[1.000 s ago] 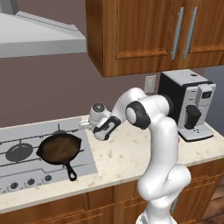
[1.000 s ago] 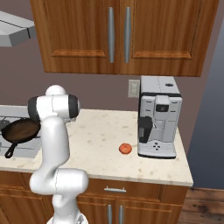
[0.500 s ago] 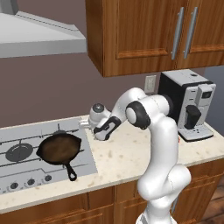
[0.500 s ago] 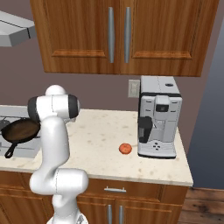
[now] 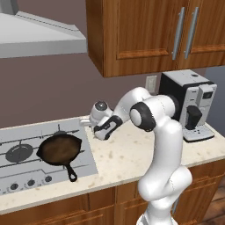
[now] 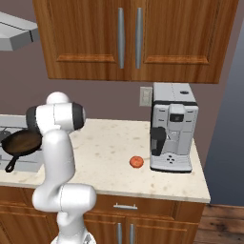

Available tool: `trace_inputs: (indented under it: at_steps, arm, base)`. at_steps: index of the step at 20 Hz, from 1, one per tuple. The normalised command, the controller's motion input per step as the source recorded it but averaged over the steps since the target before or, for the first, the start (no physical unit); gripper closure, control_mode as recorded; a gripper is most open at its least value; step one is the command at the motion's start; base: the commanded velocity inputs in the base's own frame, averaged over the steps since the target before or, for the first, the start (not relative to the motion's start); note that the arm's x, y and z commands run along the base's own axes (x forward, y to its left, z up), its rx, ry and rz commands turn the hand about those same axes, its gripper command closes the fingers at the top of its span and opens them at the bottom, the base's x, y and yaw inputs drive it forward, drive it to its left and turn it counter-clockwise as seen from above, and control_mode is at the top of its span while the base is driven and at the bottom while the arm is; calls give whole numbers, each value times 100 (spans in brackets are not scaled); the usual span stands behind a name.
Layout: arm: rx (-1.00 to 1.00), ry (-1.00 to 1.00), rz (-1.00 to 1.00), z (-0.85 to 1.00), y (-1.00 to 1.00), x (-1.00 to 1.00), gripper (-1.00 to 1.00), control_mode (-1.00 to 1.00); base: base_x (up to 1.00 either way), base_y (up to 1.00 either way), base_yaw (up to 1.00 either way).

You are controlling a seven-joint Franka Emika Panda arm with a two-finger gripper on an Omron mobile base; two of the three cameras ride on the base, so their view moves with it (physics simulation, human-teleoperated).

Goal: Place both pans onto different burners. Then place the squash and the fish on different pans.

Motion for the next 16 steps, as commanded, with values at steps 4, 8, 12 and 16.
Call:
trace_inputs:
  at_steps: [4, 8, 12, 16]
  arm:
    - [3, 0, 0, 54, -20, -19, 100, -100]
    - [2, 0, 0, 57, -24, -30, 100, -100]
    - [2, -3, 0, 50, -21, -41, 100, -100]
    - [1, -5, 0, 53, -18, -46, 100, -100]
  base:
    - [0, 0, 0]
    - [0, 0, 0]
    - [0, 0, 0]
    - [0, 0, 0]
